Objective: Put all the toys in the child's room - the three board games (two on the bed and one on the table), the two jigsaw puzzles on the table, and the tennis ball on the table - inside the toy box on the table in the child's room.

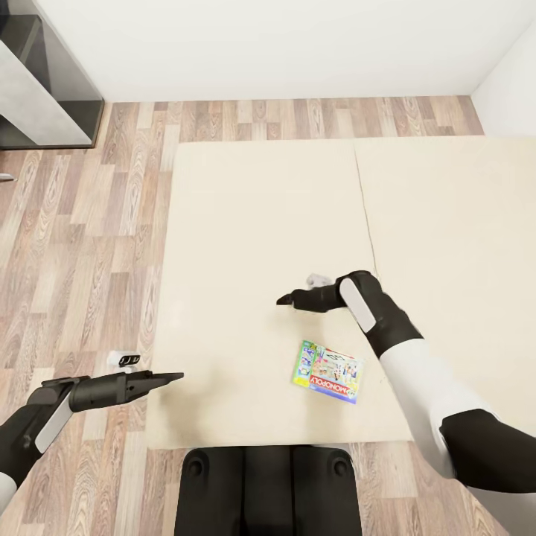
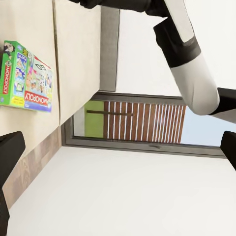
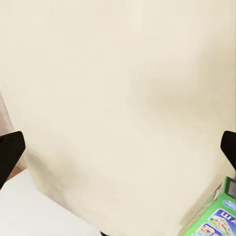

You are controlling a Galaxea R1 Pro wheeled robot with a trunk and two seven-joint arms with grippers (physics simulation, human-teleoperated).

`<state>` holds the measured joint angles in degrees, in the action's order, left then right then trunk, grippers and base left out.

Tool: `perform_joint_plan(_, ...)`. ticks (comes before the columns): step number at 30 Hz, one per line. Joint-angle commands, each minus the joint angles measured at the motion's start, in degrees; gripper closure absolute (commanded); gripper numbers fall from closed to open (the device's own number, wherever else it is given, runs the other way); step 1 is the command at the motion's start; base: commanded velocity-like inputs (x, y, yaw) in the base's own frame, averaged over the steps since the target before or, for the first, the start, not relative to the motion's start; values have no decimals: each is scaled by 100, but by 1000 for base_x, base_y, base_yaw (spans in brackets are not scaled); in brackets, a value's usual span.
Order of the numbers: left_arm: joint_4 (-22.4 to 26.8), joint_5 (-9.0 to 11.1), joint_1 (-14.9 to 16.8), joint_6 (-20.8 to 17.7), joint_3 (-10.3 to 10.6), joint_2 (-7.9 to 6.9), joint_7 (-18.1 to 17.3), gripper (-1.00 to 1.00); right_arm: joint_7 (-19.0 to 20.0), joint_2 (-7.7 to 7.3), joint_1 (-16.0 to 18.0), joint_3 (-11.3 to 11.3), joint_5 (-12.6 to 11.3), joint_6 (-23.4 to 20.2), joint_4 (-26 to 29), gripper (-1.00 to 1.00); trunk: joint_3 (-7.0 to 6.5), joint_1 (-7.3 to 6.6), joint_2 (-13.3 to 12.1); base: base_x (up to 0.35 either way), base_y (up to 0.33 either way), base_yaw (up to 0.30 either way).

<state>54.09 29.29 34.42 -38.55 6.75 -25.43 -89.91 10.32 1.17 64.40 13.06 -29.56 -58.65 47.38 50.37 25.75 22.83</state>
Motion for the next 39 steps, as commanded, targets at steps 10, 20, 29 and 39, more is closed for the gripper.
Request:
perform_joint_plan(10,1,33,3,-60,20,-29,-9,-100,44,-77,3,-50,33,-135,354,-100,6,3,9,0,0,0)
perform_joint_plan(20,-3,42,3,-57,18,-88,-9,-100,51,-704,-240,-107,-34,-135,391,-100,6,3,9,0,0,0)
perform_joint_plan(29,-4,57,3,-56,19,-118,-9,-100,55,-1217,-701,-617,-244,-135,469,-100,6,3,9,0,0,0)
perform_joint_plan(39,-4,59,3,-56,19,-127,-9,-100,70,-1503,-1183,-730,-522,-135,971,-100,6,3,9,0,0,0)
